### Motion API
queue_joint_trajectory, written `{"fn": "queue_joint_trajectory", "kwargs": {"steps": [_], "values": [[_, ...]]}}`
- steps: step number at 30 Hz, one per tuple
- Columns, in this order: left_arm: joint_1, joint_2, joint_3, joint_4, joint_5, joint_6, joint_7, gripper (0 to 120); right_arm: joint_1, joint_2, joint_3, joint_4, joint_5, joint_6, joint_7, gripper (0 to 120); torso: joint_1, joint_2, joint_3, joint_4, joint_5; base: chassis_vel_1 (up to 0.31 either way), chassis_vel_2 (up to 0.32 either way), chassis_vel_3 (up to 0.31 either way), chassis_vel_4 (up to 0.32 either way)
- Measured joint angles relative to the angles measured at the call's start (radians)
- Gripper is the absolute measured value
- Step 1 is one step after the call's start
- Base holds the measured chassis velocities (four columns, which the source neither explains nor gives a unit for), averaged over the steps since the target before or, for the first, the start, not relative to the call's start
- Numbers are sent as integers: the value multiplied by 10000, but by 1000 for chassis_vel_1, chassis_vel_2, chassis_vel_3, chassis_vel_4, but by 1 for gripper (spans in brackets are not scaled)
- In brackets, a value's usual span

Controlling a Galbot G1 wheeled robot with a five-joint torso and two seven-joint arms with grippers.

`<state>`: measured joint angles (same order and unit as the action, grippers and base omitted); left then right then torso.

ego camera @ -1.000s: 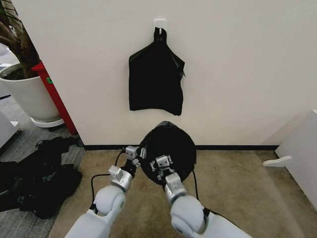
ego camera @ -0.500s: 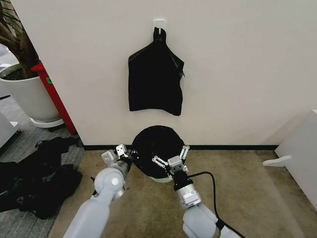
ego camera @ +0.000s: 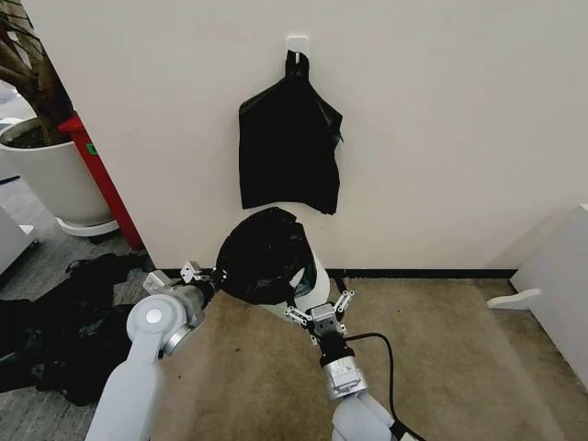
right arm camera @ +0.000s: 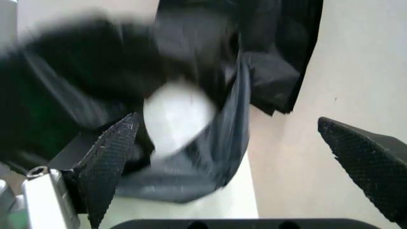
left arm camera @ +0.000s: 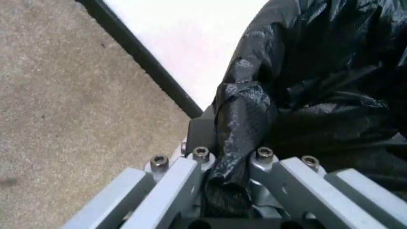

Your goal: Place the garbage bag over the trash bin.

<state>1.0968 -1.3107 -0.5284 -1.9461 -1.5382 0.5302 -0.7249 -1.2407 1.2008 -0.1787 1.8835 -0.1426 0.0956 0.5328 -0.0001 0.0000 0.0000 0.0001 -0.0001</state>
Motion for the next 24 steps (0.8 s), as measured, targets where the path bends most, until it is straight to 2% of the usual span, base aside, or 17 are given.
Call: {"fn": "queue_joint_trajectory", "kwargs": {"steps": [12,14,18,19,20,21,24], "values": [[33,12,72,-213,76,1,78,3,50,-8,113,-536,-267,-239,191,100,0,0,0,-1,0,0,0,0,0],[43,91,203,-135,407,-149,269,3,-37,-80,266,-511,-634,-144,242,100,0,0,0,-1,2,0,0,0,0],[70,179,645,179,1307,-664,657,3,-387,-282,652,-167,-841,1416,-535,100,0,0,0,0,1,0,0,0,0],[70,198,828,270,1565,-788,760,3,-520,-368,788,-101,-769,2096,-923,100,0,0,0,-1,2,0,0,0,0],[70,198,828,270,1565,-788,760,3,-520,-368,788,-101,-769,2096,-923,100,0,0,0,-1,2,0,0,0,0],[81,222,1003,337,1808,-848,823,3,-612,-424,897,-90,-666,2659,-1263,100,0,0,0,-3,2,0,0,0,0],[492,250,1402,420,3161,-996,954,3,-560,-516,1085,-98,-117,4312,-2438,100,0,0,0,-4,0,0,0,0,0]]}}
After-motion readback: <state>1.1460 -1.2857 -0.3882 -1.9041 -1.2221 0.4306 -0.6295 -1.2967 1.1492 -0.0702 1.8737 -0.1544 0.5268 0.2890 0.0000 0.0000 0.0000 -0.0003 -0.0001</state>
